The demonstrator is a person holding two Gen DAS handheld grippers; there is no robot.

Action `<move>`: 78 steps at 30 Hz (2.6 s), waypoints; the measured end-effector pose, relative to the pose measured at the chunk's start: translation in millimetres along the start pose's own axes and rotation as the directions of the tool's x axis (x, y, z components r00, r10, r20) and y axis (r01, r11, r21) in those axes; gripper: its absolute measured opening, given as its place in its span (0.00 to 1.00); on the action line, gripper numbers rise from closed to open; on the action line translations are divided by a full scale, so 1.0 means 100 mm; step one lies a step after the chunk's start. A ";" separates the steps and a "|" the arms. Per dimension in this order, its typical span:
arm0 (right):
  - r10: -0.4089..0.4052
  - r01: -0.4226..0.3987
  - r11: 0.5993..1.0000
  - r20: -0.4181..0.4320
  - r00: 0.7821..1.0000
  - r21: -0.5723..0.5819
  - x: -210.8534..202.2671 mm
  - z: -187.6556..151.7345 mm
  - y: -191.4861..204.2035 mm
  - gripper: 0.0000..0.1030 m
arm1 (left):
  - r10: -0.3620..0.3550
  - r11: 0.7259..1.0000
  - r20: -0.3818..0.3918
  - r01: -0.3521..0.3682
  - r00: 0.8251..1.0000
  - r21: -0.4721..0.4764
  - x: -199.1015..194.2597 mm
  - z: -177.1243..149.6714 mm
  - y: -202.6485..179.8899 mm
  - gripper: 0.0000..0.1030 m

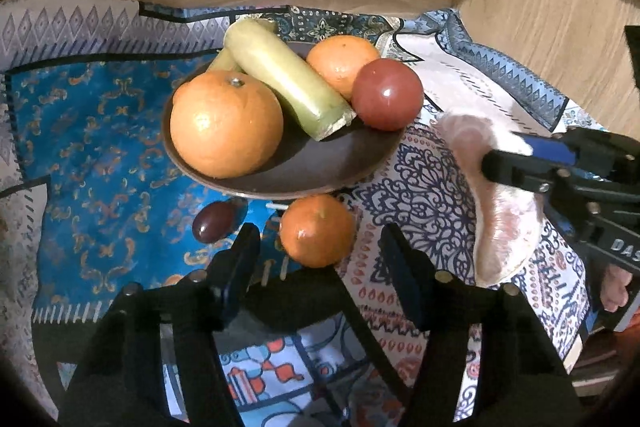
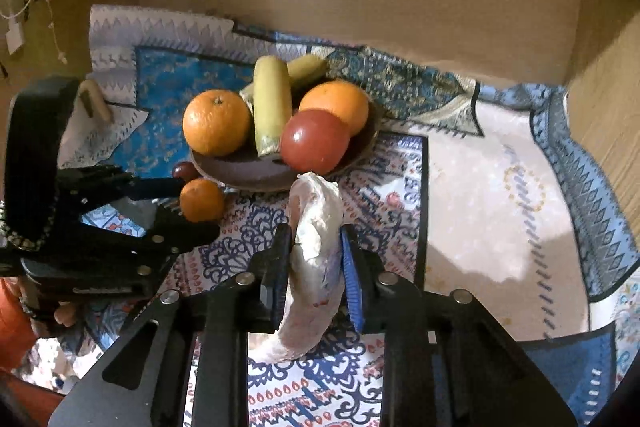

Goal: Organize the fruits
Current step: 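Grasp the peeled pink pomelo segment with the right tool while the left tool grasps a mandarin, then carry the pomelo segment and mandarin onto the plate and open both tools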

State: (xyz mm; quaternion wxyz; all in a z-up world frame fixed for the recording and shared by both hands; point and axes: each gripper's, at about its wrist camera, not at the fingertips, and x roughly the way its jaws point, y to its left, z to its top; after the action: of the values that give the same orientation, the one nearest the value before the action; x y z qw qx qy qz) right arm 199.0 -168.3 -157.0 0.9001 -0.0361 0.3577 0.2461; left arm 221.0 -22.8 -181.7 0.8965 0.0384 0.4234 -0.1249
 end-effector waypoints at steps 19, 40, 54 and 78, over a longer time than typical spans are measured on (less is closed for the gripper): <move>0.025 -0.023 0.999 0.096 0.995 -0.029 -0.13 0.19 0.01 0.20 | 0.018 1.000 0.048 -0.017 0.999 -0.015 -0.16 0.01 0.07 0.36; 0.057 -0.037 0.994 0.191 0.980 -0.104 -0.10 0.79 0.14 0.20 | 0.063 0.997 0.212 -0.051 0.975 -0.064 -0.68 0.46 0.40 0.36; 0.079 -0.069 0.990 0.082 0.993 -0.120 0.45 1.13 0.05 0.20 | 0.073 0.997 0.184 -0.067 0.980 -0.041 -0.38 0.81 0.48 0.36; 0.043 -0.039 0.993 0.040 0.998 -0.109 0.64 1.28 -0.11 0.44 | 0.067 0.998 0.095 -0.068 0.993 0.009 0.22 0.99 0.42 0.38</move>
State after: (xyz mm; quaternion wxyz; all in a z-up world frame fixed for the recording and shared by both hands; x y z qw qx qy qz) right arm 324.2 -120.8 -105.4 0.8988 -0.0723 0.3255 0.2844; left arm 319.1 -3.9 -136.9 0.9189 0.0522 0.3783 -0.0986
